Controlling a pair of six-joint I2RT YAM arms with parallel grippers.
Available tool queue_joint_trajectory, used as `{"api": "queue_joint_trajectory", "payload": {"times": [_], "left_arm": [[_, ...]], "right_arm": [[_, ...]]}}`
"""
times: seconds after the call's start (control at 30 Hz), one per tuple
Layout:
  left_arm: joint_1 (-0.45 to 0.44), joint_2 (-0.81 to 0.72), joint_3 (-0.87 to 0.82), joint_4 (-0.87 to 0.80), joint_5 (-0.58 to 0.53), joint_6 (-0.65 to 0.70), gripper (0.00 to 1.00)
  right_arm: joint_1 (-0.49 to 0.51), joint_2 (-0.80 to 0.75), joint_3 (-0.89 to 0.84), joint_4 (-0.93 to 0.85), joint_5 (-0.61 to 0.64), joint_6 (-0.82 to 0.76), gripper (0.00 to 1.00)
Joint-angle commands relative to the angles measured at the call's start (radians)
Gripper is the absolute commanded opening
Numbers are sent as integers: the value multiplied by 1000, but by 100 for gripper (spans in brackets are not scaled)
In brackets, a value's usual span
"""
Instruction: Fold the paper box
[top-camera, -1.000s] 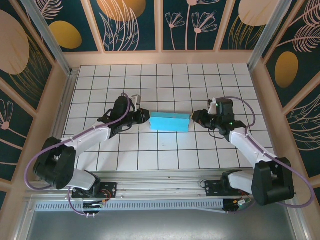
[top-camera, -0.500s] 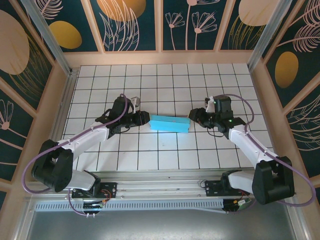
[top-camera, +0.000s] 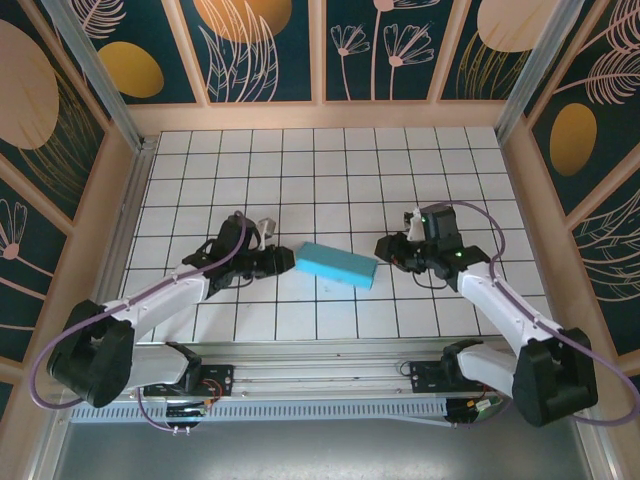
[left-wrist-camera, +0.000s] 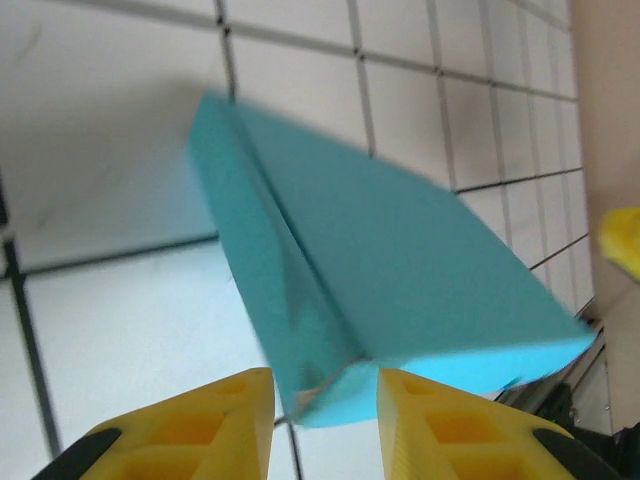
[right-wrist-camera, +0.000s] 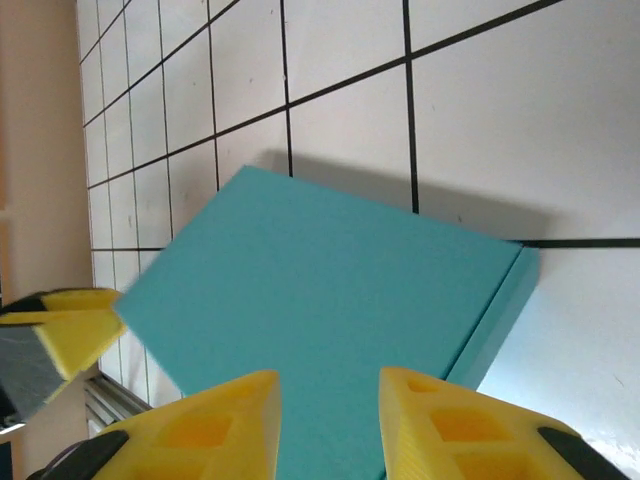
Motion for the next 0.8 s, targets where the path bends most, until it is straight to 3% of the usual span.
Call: {"api": "queue_joint_trajectory", "payload": {"times": [0.0,0.27,0.5,0.6,0.77], "left_arm": [[-8,-67,-21,-88,-2,-35,32],[-8,-41,7,-117,-74,4,34],[-7,126,72,-42,-154,107,51],[-6,220,105,21,-122,119,55],[-7,346,131,123,-78,97,55]], "right_arm": [[4,-60,0,-68,79,7,35],[40,-32,-129,20,75,121,41],[137,-34,-323,274,60,297,52],[167,14,-342,353,64,337,51],[175,111,-323,450,102,357,39]]}}
